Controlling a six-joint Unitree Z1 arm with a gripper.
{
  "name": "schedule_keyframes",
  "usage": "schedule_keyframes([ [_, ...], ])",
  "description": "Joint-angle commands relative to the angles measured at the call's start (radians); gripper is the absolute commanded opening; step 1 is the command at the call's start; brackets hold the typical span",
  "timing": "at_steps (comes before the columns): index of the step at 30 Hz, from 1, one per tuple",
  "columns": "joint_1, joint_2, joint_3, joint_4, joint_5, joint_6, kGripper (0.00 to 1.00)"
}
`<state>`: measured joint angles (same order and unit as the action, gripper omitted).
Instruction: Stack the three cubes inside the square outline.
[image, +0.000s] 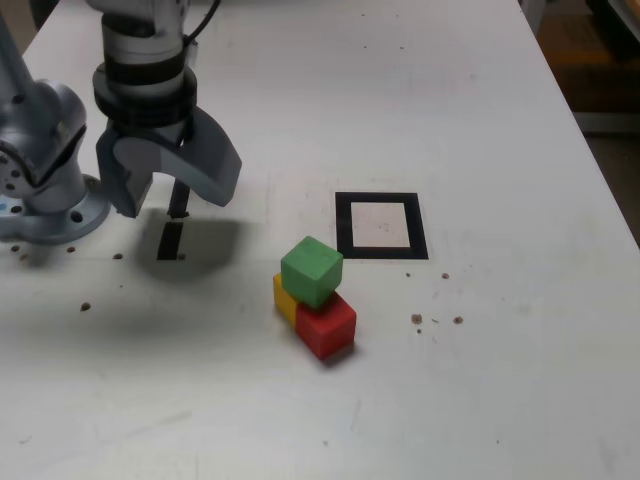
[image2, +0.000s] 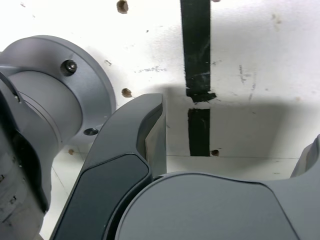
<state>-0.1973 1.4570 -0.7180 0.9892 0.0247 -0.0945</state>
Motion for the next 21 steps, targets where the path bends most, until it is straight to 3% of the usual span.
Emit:
schedule_keyframes([
  [1, -0.002, -0.002, -0.007, 0.002, 0.002, 0.001, 1.0],
  [7, -0.002, 0.0, -0.007, 0.008, 0.01, 0.002, 1.0],
  [11, -0.003, -0.006, -0.065, 0.064, 0.027, 0.009, 1.0],
  [15, -0.023, -0.003, -0.226, 0.209, 0.059, 0.016, 1.0],
  [21, -0.117, 0.061, -0.603, 0.465, 0.111, 0.02, 1.0],
])
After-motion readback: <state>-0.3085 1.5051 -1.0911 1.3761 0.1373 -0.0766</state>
